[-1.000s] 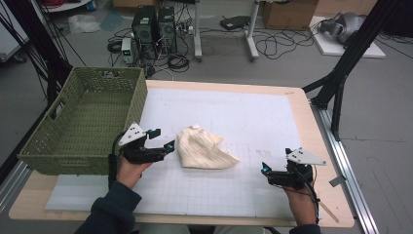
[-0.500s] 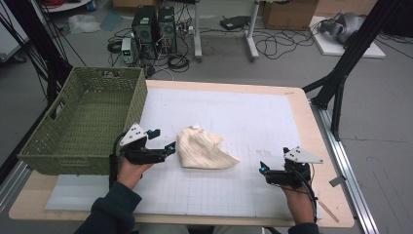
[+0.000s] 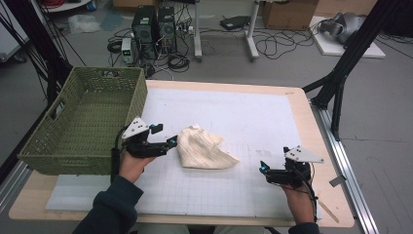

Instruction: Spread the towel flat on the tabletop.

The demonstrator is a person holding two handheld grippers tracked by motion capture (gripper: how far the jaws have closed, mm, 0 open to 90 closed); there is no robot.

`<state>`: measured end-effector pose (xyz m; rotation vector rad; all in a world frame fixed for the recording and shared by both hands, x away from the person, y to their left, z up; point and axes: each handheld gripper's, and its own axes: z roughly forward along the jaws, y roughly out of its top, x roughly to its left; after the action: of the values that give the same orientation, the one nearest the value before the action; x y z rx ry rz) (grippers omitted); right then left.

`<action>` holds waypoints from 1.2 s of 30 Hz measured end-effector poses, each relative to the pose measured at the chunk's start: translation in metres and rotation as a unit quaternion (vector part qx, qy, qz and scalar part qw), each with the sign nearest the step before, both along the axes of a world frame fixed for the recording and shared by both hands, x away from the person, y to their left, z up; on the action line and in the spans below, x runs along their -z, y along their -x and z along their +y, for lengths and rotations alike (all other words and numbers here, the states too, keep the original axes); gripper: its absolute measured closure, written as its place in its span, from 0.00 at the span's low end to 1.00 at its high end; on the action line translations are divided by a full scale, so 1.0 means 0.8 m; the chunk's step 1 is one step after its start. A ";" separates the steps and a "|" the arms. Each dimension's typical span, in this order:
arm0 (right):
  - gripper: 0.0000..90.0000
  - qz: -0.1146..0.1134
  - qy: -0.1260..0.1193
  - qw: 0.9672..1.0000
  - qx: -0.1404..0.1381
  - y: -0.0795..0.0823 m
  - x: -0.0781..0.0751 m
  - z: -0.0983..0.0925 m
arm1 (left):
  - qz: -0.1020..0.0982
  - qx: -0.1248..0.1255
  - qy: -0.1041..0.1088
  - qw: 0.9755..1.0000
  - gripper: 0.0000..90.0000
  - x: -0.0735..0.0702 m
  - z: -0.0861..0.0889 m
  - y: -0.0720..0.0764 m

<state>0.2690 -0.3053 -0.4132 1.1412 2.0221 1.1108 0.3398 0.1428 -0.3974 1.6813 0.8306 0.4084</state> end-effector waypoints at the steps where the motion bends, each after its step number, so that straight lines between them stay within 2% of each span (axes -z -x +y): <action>1: 0.03 -0.001 0.002 1.000 -0.002 0.000 0.000 0.000 | 0.002 0.002 -0.005 1.000 0.31 -0.004 -0.007 -0.005; 5: 0.03 -0.006 0.001 1.000 -0.004 0.003 -0.003 0.001 | 0.008 0.029 -0.021 0.999 0.39 -0.013 -0.034 -0.018; 9: 0.03 -0.003 0.001 1.000 -0.003 0.003 -0.002 0.001 | 0.009 0.052 -0.030 0.998 0.40 -0.017 -0.065 -0.027; 14: 0.03 -0.004 -0.001 1.000 -0.003 0.003 -0.002 -0.002 | 0.033 0.072 -0.046 0.996 0.39 -0.007 -0.094 -0.041; 18: 0.03 -0.005 0.000 1.000 -0.002 0.004 -0.002 -0.002 | 0.048 0.086 -0.072 0.993 0.41 0.006 -0.112 -0.045; 19: 0.03 -0.006 0.000 1.000 -0.003 0.004 -0.002 -0.002 | 0.049 0.094 -0.083 0.991 0.48 0.009 -0.114 -0.046; 22: 0.03 -0.004 0.000 1.000 -0.003 0.005 -0.002 -0.002 | 0.039 0.110 -0.107 0.987 0.83 0.013 -0.117 -0.042; 23: 0.03 -0.003 -0.001 1.000 -0.002 0.005 -0.002 -0.002 | 0.025 0.110 -0.108 0.988 0.96 0.013 -0.117 -0.038; 24: 0.03 -0.002 -0.002 1.000 -0.001 0.006 -0.003 -0.002 | 0.022 0.110 -0.101 0.989 0.99 0.012 -0.115 -0.035; 26: 0.03 -0.004 -0.001 1.000 -0.001 0.006 -0.003 -0.003 | 0.019 0.114 -0.100 0.988 1.00 0.008 -0.111 -0.031; 27: 0.03 -0.003 -0.002 1.000 0.000 0.006 -0.003 -0.004 | 0.014 0.112 -0.092 0.989 1.00 0.006 -0.107 -0.028; 30: 0.03 -0.004 0.000 1.000 0.001 0.007 -0.003 -0.004 | 0.008 0.109 -0.086 0.990 1.00 0.001 -0.095 -0.020; 33: 0.03 -0.005 0.000 1.000 0.000 0.007 -0.003 -0.002 | -0.004 0.085 -0.087 0.993 0.99 -0.002 -0.088 -0.019; 34: 0.03 -0.005 -0.002 1.000 -0.001 0.007 -0.003 -0.001 | -0.003 0.076 -0.078 0.994 0.95 -0.002 -0.088 -0.021; 35: 0.03 -0.004 -0.002 1.000 -0.001 0.006 -0.003 0.000 | 0.010 0.069 -0.070 0.995 0.81 -0.002 -0.090 -0.025; 36: 0.03 -0.004 -0.001 1.000 -0.002 0.006 -0.003 0.001 | 0.022 0.067 -0.068 0.995 0.69 0.000 -0.093 -0.028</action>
<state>0.2642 -0.3042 -0.4106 1.1325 2.0188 1.1173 0.3624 0.0681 -0.3976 1.8658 0.7295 0.3427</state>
